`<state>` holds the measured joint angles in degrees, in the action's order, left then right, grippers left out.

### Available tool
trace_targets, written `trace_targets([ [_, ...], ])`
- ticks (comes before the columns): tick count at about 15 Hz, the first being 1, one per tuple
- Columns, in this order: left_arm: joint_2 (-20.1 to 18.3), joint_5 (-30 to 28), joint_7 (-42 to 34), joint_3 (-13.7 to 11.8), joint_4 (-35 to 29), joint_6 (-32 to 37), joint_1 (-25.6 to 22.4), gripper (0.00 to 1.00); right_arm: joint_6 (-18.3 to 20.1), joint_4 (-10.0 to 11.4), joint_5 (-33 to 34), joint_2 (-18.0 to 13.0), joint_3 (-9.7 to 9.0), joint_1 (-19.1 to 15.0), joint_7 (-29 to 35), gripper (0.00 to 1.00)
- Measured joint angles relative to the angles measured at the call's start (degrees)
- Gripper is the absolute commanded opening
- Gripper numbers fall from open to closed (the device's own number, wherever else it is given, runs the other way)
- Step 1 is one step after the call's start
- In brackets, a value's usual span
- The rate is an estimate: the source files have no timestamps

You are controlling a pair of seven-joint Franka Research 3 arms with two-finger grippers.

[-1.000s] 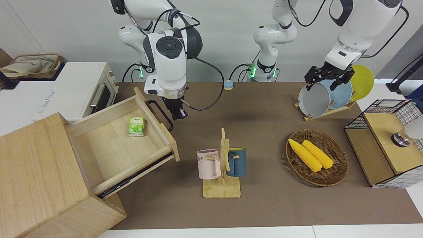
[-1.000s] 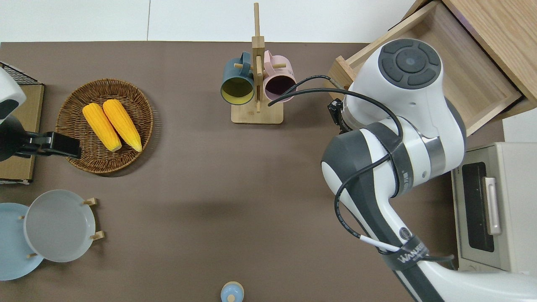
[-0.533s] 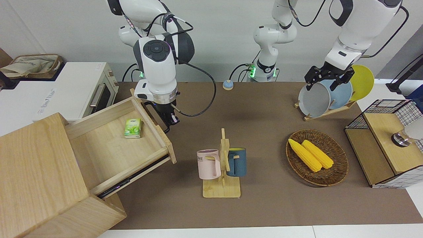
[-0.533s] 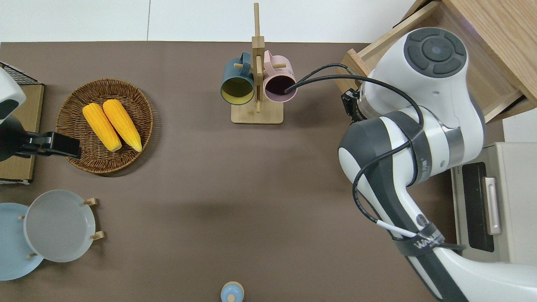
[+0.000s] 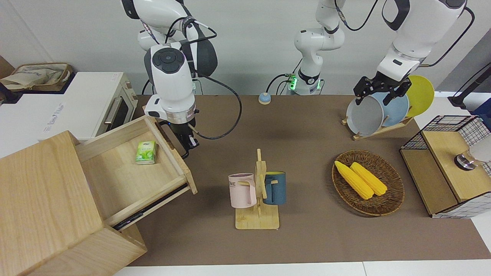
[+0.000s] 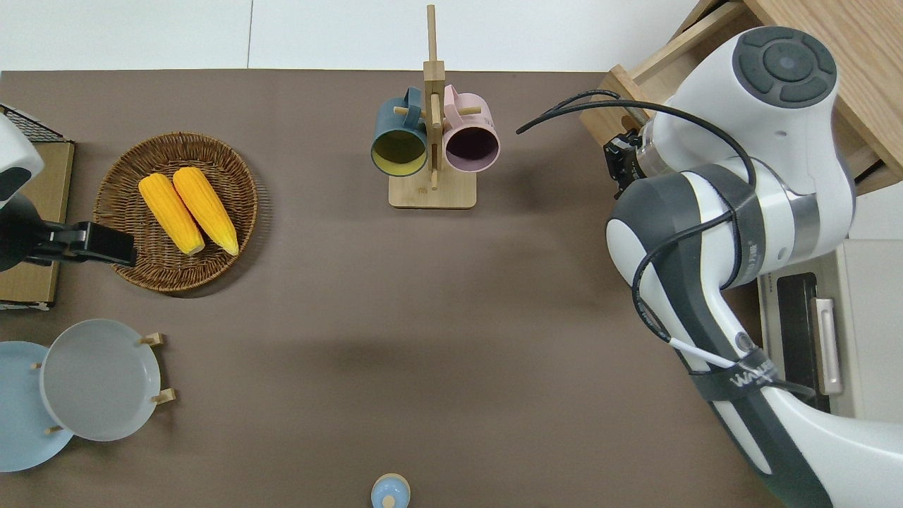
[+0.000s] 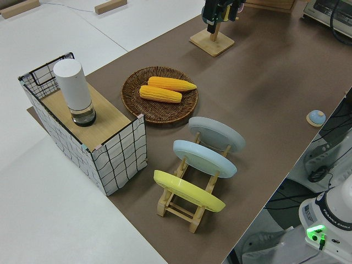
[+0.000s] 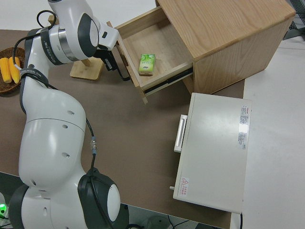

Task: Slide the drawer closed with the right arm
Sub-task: 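Push the wooden drawer away from the robot with the right gripper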

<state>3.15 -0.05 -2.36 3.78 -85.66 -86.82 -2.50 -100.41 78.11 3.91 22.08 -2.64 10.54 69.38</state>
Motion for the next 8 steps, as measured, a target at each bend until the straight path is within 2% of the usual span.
trace_targets([
  [4, 0.0, 0.0, 0.0, 0.0, 0.0, 0.0, 0.0, 0.99, -0.1, -1.2, 0.0, 1.0, -0.06, -2.3, -2.1, 0.0],
  [8, 0.0, 0.0, 0.0, 0.0, 0.0, 0.0, 0.0, 0.99, -0.1, -2.1, -0.1, 1.4, -0.09, -4.7, -7.3, 0.0],
])
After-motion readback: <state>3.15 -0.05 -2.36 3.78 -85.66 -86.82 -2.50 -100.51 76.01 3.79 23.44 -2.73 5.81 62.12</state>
